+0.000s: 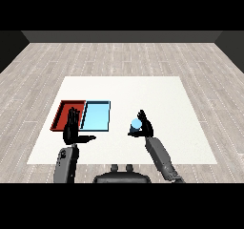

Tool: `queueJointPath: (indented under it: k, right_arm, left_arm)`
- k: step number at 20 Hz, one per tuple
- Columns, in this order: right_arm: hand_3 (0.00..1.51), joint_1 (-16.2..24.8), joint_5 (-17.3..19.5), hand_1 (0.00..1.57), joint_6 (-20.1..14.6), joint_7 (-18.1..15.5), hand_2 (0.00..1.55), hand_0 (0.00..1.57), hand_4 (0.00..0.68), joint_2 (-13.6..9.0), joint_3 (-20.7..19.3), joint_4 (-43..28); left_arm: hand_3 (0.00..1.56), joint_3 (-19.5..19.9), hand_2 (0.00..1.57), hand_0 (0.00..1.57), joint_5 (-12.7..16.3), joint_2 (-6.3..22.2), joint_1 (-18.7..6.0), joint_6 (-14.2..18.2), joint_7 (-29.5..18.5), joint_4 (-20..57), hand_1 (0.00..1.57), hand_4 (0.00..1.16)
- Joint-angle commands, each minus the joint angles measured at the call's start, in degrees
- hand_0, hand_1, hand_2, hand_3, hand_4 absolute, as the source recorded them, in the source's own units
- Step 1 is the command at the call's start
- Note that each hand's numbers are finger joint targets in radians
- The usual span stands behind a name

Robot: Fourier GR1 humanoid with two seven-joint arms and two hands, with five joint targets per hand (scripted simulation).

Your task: Pick the blue can and put it in the blue box

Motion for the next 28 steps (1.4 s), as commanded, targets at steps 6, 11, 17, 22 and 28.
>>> queueJointPath:
  k: [6, 11, 17, 22, 28]
  right_arm:
    - [0.0, -2.3, -2.0, 0.0, -3.5, 2.3, 0.0, 0.0, 0.0, 0.0, 3.9, -1.3]
    - [0.0, -3.2, -1.9, 0.0, 1.8, 0.3, 0.0, 0.0, 0.0, -0.2, 0.1, 4.4]
    - [1.33, -7.3, -3.9, 1.34, -11.6, -0.2, 1.39, 1.34, 0.397, 0.0, 6.9, 6.9]
    - [1.44, -5.0, 2.1, 1.56, -11.6, 3.1, 1.48, 1.56, 0.676, -1.0, 5.9, 5.5]
    - [1.43, -3.3, 3.1, 1.55, -12.4, 6.9, 1.48, 1.55, 0.672, -1.6, 4.8, -2.0]
  left_arm:
    - [0.0, -1.4, 0.0, 0.0, -0.8, -0.8, 2.6, 0.0, -0.8, -2.1, 0.0, 0.0]
    - [0.0, 2.5, 0.0, 0.0, 1.7, 1.8, -3.5, -2.0, -1.3, 4.0, 0.0, 0.0]
    - [0.0, -0.7, 0.0, 0.0, 0.0, -0.6, -0.8, 1.0, 1.7, -1.7, 0.0, 0.0]
    - [0.0, -0.4, 0.0, 0.0, 1.5, -0.4, 2.3, -2.1, -1.9, -0.9, 0.0, 0.0]
    - [0.0, -1.3, 0.0, 0.0, -1.8, -1.4, -1.7, 0.2, -3.3, 4.5, 0.0, 0.0]
